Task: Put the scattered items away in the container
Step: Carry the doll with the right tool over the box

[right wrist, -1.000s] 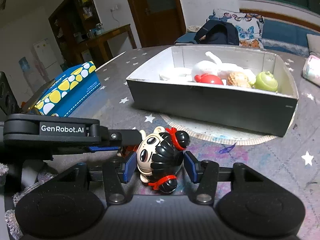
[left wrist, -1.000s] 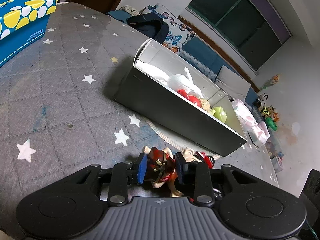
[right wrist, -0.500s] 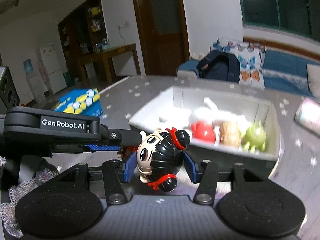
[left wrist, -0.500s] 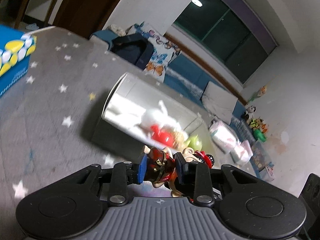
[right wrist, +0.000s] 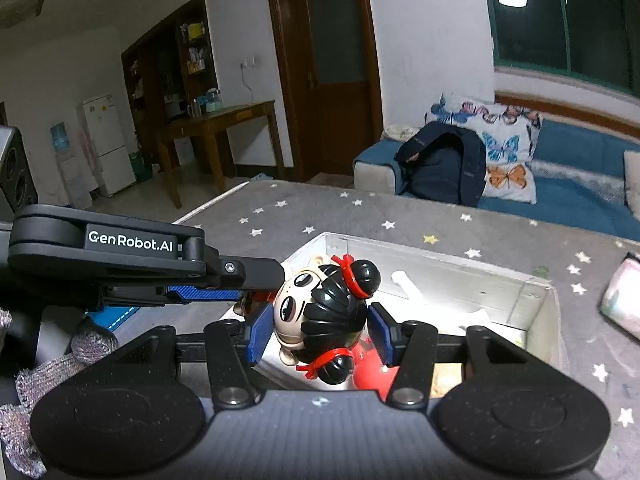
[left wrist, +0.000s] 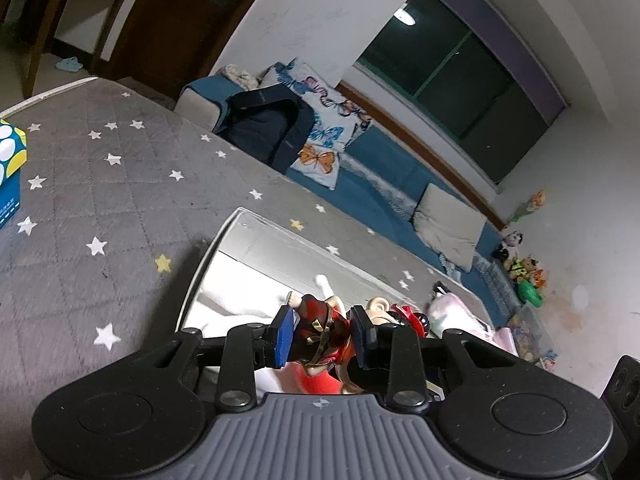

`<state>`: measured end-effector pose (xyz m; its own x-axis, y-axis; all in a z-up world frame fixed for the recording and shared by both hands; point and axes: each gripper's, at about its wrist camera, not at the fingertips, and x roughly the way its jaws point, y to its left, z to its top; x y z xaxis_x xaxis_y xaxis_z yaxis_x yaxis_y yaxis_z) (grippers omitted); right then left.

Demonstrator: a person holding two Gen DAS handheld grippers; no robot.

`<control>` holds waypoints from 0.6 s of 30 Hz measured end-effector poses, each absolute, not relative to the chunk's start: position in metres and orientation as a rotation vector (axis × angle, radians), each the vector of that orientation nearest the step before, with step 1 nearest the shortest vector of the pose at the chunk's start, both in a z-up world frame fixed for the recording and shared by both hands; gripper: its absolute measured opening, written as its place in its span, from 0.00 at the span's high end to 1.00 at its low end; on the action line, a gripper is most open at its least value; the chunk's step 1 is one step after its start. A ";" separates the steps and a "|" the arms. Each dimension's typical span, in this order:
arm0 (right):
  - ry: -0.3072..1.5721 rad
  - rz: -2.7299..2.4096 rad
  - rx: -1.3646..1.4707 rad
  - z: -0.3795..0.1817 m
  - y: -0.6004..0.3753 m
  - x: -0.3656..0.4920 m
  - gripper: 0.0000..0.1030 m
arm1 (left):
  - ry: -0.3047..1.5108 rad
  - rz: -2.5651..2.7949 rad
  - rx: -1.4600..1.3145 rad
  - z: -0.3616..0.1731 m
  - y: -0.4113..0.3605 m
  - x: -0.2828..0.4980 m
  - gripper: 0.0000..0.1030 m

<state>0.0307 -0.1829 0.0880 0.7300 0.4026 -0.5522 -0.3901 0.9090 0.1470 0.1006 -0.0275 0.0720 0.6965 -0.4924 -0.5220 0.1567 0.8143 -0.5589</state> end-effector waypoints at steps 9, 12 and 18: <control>0.702 0.462 0.044 0.065 -0.189 0.074 0.50 | 0.781 -0.347 -0.504 0.049 -0.033 0.129 0.68; 0.729 0.473 0.048 0.059 -0.190 0.081 0.50 | 0.797 -0.337 -0.508 0.044 -0.035 0.135 0.68; 0.777 0.509 0.069 0.049 -0.192 0.099 0.50 | 0.826 -0.302 -0.501 0.038 -0.036 0.143 0.68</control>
<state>0.0991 -0.1920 0.0486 0.5989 0.4630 -0.6534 -0.4132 0.8776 0.2431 0.1426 -0.0364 0.0381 0.6454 -0.4426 -0.6225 0.0634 0.8432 -0.5339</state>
